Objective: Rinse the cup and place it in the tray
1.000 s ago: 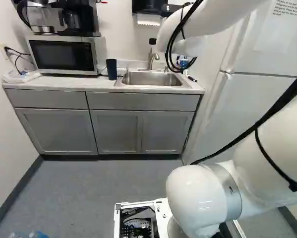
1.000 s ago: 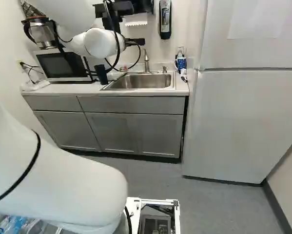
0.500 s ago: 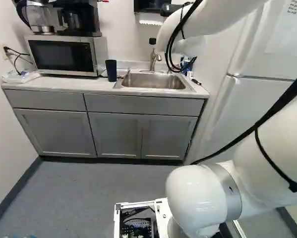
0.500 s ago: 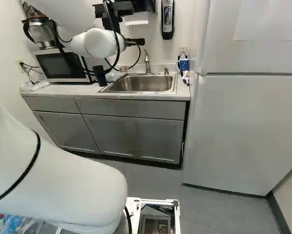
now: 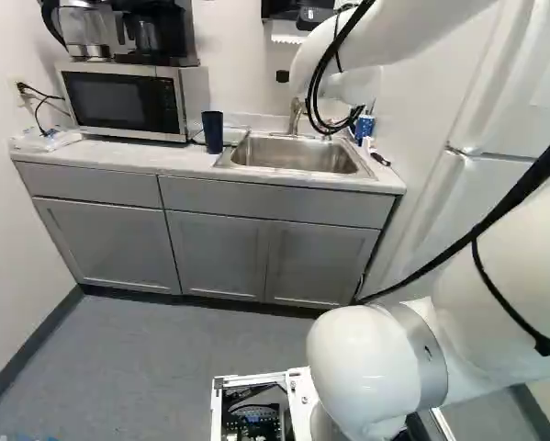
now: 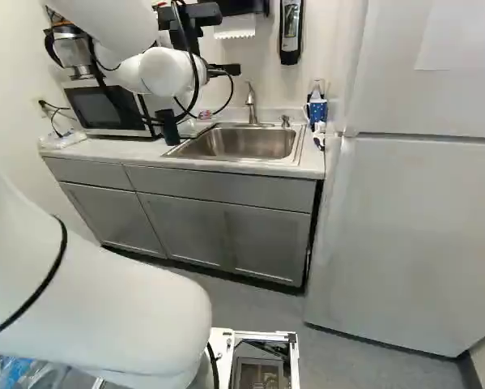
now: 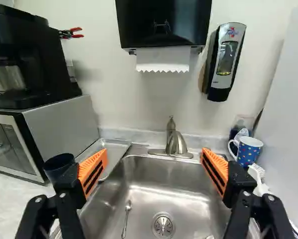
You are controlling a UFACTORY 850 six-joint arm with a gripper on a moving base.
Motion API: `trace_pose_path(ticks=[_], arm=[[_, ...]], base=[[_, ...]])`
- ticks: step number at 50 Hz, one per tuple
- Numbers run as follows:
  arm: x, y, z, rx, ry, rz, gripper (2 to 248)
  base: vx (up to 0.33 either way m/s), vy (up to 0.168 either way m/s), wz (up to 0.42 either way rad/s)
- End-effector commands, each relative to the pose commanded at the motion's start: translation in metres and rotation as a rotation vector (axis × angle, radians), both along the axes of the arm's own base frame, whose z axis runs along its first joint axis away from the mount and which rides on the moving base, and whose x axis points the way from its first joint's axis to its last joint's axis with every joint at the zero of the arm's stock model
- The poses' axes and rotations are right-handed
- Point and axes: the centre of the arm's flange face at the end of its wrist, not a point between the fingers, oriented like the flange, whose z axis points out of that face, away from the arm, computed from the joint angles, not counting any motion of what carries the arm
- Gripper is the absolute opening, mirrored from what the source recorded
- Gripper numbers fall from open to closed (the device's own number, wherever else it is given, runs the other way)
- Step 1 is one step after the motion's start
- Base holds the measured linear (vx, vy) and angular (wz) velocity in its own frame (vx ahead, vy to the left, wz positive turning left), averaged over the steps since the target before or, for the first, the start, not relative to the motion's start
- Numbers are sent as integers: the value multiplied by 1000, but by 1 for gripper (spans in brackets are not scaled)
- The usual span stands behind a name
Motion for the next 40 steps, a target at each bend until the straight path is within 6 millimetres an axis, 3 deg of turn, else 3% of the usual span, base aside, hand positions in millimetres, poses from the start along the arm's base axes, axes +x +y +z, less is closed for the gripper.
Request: trace_pose_path(ticks=[11,40], arm=[[0,0,0,0,0,0,247],[0,0,0,0,0,0,247]], base=[[136,-63,137],[100,-60,4]])
